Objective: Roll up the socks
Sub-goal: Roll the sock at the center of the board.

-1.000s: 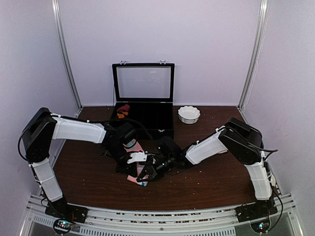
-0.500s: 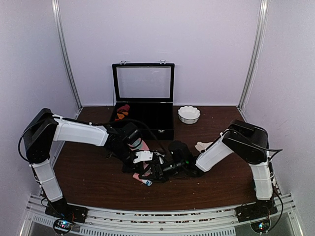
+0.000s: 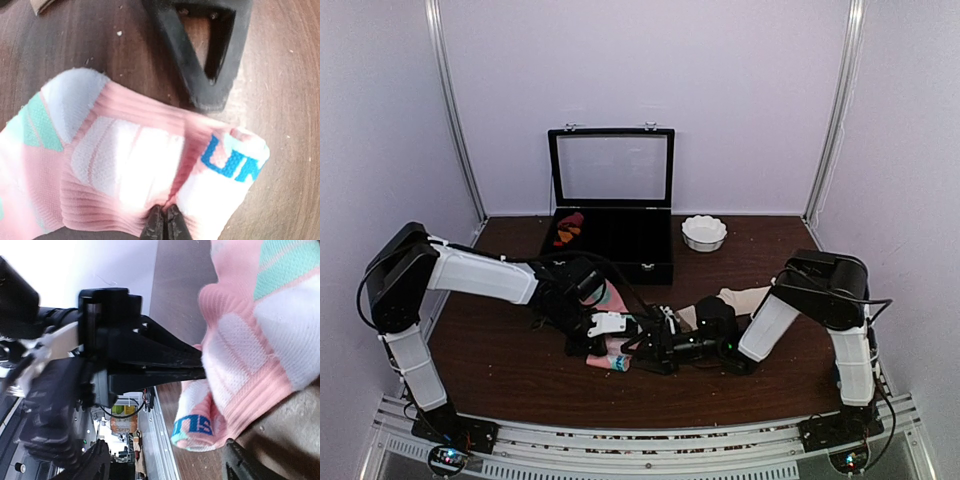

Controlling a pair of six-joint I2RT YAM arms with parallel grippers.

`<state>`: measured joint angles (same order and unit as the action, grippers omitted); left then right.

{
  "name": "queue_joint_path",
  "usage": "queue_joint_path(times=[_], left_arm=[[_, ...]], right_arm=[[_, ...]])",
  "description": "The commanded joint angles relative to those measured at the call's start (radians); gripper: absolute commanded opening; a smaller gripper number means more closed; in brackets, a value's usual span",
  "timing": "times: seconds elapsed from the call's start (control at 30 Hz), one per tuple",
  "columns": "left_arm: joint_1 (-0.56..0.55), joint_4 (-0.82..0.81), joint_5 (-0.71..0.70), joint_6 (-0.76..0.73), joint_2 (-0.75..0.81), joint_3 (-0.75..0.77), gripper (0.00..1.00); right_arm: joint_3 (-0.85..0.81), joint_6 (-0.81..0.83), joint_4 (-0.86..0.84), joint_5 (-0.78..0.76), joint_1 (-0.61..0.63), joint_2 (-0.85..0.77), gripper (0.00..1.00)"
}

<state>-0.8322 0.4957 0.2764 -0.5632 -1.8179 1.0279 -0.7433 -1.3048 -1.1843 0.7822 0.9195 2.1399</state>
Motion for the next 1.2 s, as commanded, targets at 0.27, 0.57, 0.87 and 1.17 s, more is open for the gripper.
queue_joint_path(times=[0.27,0.57,0.87,1.17], left_arm=[[-0.011,0.300,-0.187,-0.005,-0.119,-0.054,0.06],[-0.010,0.362,-0.119,0.004,-0.154,0.001,0.06],[0.003,0.436,-0.033,-0.009,-0.199,0.086,0.06],[0.026,0.494,0.057,-0.015,-0.245,0.157,0.07]], right_arm=[[0.235,0.141,0.015,-0.145,0.015,-0.166,0.78],[0.271,0.567,0.609,-0.465,0.158,-0.524,0.75],[-0.081,1.152,1.324,-1.233,0.485,-0.698,0.99],[0.081,1.228,1.035,-1.411,0.452,-0.802,1.00]])
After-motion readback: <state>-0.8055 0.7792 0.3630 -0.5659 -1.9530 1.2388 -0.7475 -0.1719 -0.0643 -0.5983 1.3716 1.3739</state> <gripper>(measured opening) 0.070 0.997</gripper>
